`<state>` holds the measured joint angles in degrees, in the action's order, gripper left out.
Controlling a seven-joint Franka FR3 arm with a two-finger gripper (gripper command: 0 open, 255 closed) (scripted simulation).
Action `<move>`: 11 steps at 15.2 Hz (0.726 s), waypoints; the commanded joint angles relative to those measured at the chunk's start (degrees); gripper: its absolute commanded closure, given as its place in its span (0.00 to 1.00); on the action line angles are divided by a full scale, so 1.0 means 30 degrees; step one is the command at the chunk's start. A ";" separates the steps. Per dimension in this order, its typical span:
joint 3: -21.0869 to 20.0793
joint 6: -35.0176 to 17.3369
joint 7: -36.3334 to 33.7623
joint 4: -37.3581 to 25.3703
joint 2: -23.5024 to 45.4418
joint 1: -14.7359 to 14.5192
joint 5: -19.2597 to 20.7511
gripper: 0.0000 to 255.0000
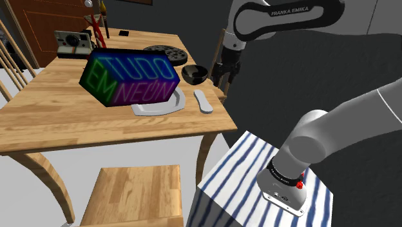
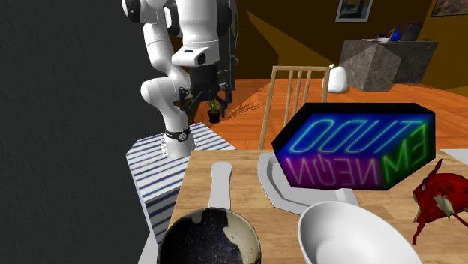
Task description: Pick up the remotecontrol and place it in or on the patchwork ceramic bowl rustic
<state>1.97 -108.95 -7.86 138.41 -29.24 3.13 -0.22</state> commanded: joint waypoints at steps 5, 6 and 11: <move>-0.0183 -0.3510 -0.2281 -0.0693 0.4159 0.0507 -0.0208 0.00; -0.0184 -0.3992 -0.2634 -0.0936 0.4883 0.0588 -0.0229 0.00; -0.0071 -0.6092 -0.4330 -0.2486 0.8523 0.0953 -0.0340 0.00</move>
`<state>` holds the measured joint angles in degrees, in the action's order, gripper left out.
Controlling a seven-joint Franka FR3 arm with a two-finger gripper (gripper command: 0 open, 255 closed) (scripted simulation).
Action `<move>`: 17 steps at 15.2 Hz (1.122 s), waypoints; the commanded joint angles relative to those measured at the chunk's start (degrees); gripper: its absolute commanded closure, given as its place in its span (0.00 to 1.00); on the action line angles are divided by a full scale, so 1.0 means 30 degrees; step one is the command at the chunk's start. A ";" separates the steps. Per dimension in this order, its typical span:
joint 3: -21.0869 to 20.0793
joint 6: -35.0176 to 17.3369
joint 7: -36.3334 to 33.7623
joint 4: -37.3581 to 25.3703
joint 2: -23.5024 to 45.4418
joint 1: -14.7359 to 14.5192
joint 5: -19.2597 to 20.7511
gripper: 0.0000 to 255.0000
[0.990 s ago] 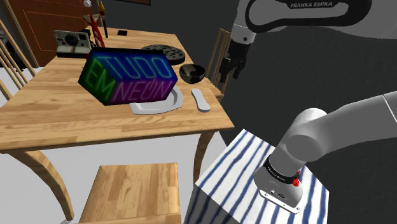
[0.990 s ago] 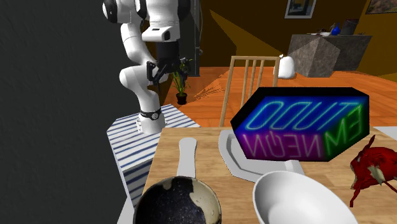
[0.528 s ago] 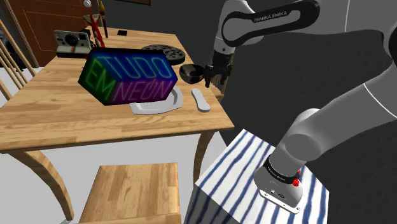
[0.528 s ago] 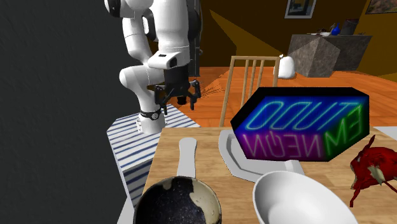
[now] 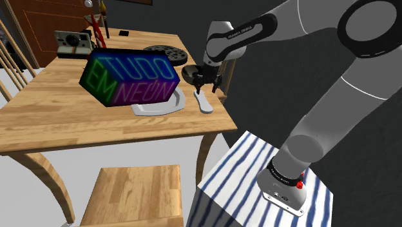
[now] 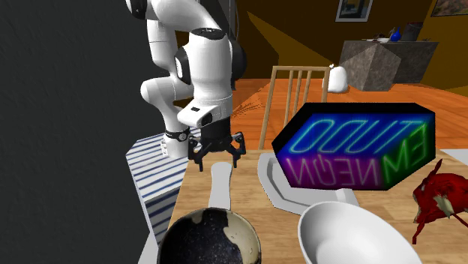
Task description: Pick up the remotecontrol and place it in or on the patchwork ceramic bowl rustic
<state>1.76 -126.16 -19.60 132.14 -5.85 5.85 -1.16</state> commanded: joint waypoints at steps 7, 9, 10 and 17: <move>0.0027 -0.2135 -0.0581 0.0008 0.2107 0.0061 -0.0117 0.00; 0.0022 -0.2540 -0.0566 0.0152 0.2368 0.0058 -0.0139 0.00; 0.0022 -0.2540 -0.0566 0.0154 0.2366 0.0058 -0.0138 0.00; 0.0021 -0.2535 -0.0567 0.0150 0.2367 0.0058 -0.0138 1.00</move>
